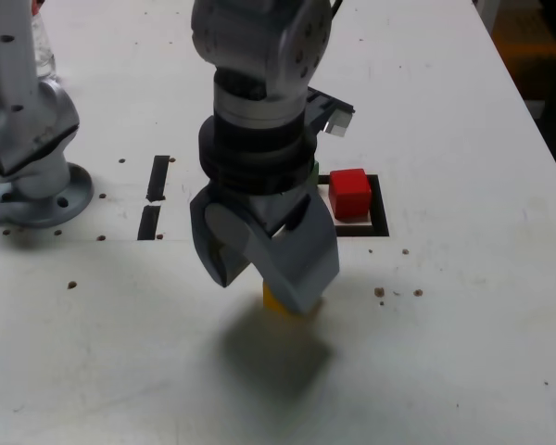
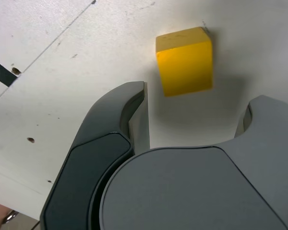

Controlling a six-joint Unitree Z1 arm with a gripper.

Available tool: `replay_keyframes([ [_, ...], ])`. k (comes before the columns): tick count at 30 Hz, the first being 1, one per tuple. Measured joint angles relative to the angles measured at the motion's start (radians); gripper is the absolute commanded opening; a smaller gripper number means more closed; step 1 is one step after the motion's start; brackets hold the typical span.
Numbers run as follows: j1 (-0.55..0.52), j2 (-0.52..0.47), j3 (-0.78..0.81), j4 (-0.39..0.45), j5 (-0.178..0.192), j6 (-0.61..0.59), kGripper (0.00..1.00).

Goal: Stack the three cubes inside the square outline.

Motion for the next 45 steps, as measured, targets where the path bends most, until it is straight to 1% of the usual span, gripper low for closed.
replay_keyframes([
  [8,-0.003,0.037,-0.017,0.000,0.008,-0.006,0.76],
  [12,-0.003,0.067,-0.026,-0.012,-0.002,-0.008,0.75],
  [18,-0.003,0.094,-0.023,-0.027,-0.004,-0.009,0.74],
  [26,0.022,0.113,-0.005,-0.027,-0.004,-0.020,0.74],
  [28,0.024,0.117,-0.005,-0.027,-0.004,-0.020,0.72],
  [31,0.026,0.127,-0.005,-0.027,-0.008,-0.020,0.67],
  [40,0.030,0.138,-0.002,-0.036,-0.021,-0.042,0.28],
  [43,0.030,0.137,-0.001,-0.043,-0.019,-0.065,0.20],
  [45,0.030,0.136,0.000,-0.045,-0.011,-0.086,0.17],
])
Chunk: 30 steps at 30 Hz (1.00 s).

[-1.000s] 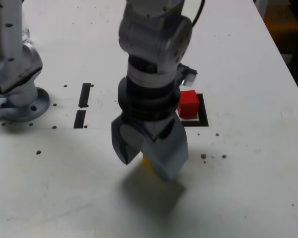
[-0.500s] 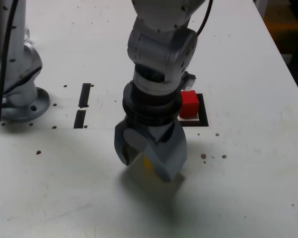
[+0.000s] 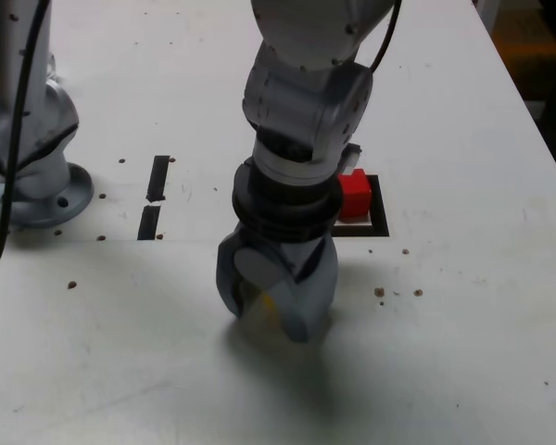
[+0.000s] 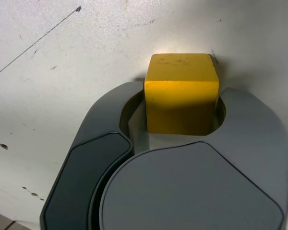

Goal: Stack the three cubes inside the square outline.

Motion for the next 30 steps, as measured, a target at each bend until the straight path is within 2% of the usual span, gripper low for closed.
replay_keyframes([
  [7,0.001,-0.049,0.007,0.047,0.047,-0.063,0.15],
  [13,0.025,-0.165,-0.024,0.203,0.113,-0.153,0.15],
  [22,0.107,-0.213,-0.103,0.230,0.119,-0.162,0.15],
  [30,0.225,-0.165,-0.158,0.190,0.114,-0.129,0.15],
])
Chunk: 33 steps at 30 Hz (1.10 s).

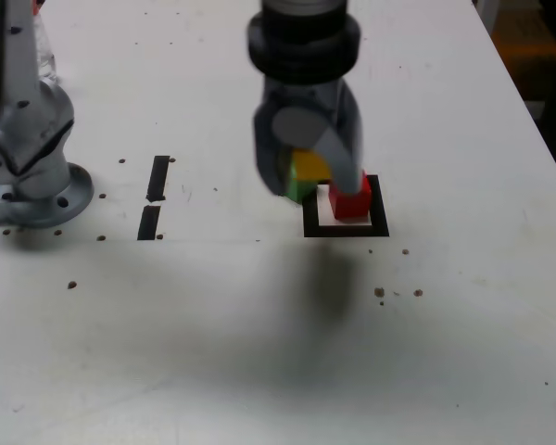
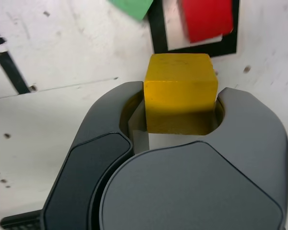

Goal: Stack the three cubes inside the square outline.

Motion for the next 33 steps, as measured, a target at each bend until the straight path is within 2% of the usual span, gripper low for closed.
replay_keyframes([
  [13,0.093,0.088,-0.065,0.002,-0.010,0.021,0.15],
  [23,0.118,0.120,-0.074,0.000,-0.010,0.025,0.16],
  [33,0.128,0.153,-0.066,-0.045,-0.014,0.036,0.18],
])
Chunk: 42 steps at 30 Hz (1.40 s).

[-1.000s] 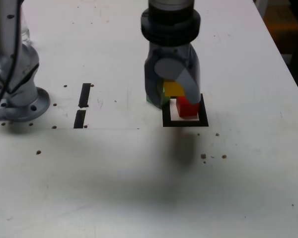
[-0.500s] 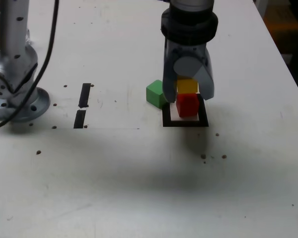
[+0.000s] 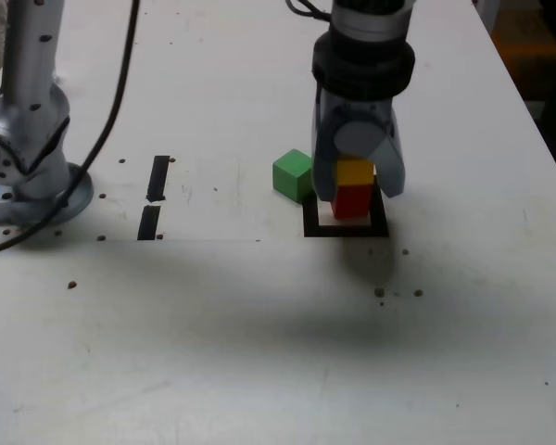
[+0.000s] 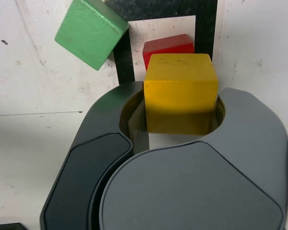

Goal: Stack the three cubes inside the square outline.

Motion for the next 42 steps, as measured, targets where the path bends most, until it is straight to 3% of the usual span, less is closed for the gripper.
replay_keyframes([
  [18,0.030,0.017,0.008,-0.010,-0.016,0.029,0.32],
  [30,0.030,0.017,0.017,-0.020,-0.033,0.045,0.55],
  [42,0.031,0.017,0.017,-0.047,-0.033,0.067,0.68],
])
